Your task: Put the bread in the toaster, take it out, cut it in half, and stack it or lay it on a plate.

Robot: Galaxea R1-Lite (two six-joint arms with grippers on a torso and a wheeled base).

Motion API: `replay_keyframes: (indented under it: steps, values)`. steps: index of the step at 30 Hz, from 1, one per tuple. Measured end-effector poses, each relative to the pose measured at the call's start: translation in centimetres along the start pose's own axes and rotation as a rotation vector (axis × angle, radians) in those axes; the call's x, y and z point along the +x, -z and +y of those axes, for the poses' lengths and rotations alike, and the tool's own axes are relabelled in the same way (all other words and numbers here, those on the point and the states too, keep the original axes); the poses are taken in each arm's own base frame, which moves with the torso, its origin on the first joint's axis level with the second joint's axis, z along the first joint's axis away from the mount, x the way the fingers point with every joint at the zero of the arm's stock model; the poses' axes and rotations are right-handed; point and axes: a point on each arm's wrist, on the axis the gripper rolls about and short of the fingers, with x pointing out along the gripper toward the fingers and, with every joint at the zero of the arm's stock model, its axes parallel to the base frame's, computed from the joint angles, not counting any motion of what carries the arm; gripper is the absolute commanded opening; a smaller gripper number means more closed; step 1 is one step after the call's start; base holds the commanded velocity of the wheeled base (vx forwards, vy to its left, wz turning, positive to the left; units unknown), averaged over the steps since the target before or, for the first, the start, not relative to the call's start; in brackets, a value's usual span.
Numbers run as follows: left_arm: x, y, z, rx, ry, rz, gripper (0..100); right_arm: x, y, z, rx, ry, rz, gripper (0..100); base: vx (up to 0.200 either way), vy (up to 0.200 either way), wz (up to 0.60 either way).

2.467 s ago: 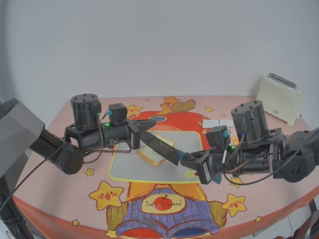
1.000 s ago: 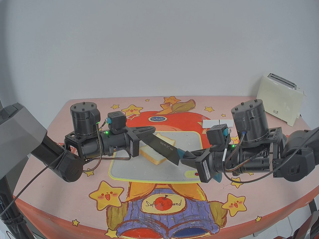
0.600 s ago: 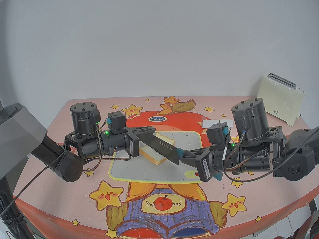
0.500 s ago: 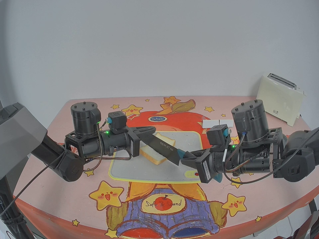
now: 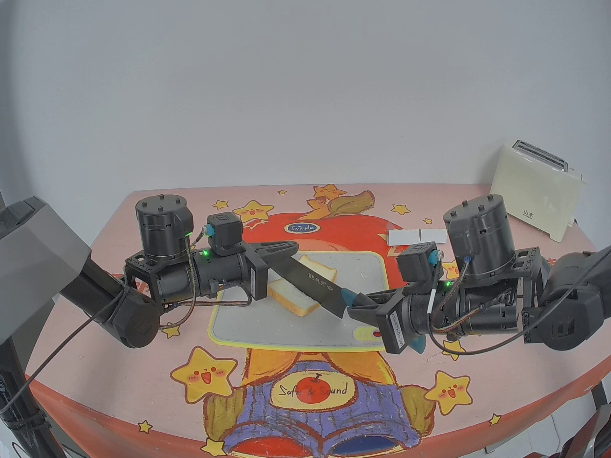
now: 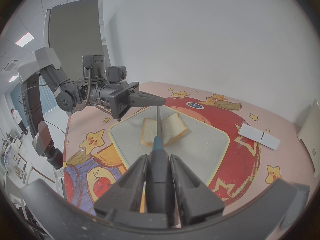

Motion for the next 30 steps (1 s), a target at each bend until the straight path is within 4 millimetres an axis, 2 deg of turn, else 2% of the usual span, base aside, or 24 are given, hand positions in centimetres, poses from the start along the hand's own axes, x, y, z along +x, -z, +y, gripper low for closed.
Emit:
replay_keyframes:
  steps: [11,30]
  values:
    - [0.07,0.40,0.13,-0.006,-0.002,0.008,0,-0.09,-0.76,0.01,-0.001,0.000,-0.024,0,0.000,0.000,0.00]
    - [0.23,0.26,0.03,-0.005,0.004,0.007,0,0.05,0.01,-0.12,0.003,0.003,0.000,0,0.000,0.000,0.00]
